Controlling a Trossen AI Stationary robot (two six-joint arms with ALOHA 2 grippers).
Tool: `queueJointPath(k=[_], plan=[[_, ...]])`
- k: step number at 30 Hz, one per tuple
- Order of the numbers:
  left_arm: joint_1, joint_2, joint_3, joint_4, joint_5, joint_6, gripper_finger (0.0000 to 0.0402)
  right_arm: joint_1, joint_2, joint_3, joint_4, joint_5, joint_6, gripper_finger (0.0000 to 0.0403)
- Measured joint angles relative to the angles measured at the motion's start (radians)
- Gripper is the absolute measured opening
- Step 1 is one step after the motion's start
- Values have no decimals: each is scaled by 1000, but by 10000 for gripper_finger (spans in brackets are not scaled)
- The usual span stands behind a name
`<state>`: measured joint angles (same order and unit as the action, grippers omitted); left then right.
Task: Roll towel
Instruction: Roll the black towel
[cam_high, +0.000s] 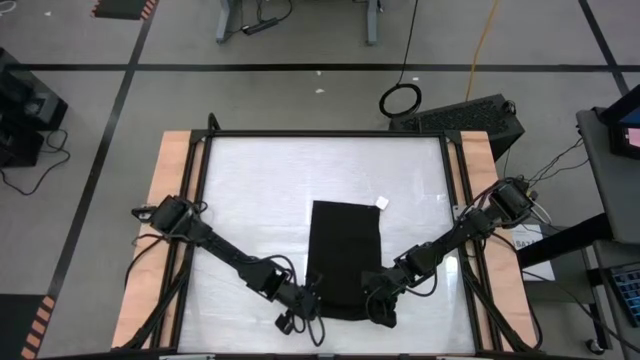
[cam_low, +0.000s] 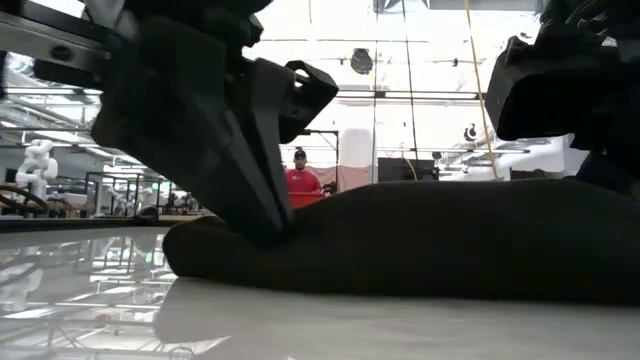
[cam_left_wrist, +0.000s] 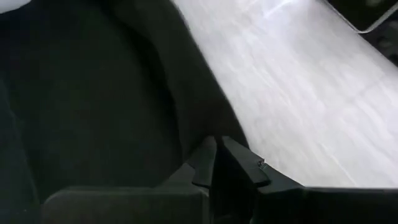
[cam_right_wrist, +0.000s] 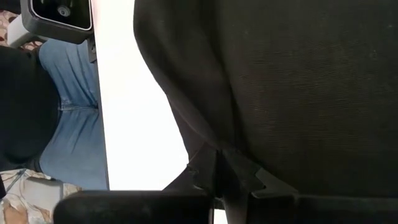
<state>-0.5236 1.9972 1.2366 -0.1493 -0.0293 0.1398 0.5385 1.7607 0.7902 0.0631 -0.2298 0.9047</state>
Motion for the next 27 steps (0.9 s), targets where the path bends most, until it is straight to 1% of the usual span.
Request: queueJointPath(k=[10,14,16,20,23,27], plan=[[20,3,-8,-27,1,-6,30,0,0,0,1,-4,-1,4],[25,30,-7,-25,21,-42,30,2,-1,0,4,-11,-22,6],[26,48,-4,-17,28,-54,30,6,-8,0,4,-8,-34,14],[25,60,-3,-18,28,-56,30,7,-36,-2,-9,-6,-58,52],[30,61,-4,-18,29,-57,30,7,-70,-2,-29,-2,-83,95],[38,63,-4,-28,39,-83,30,7,-132,-2,-108,18,-117,148]])
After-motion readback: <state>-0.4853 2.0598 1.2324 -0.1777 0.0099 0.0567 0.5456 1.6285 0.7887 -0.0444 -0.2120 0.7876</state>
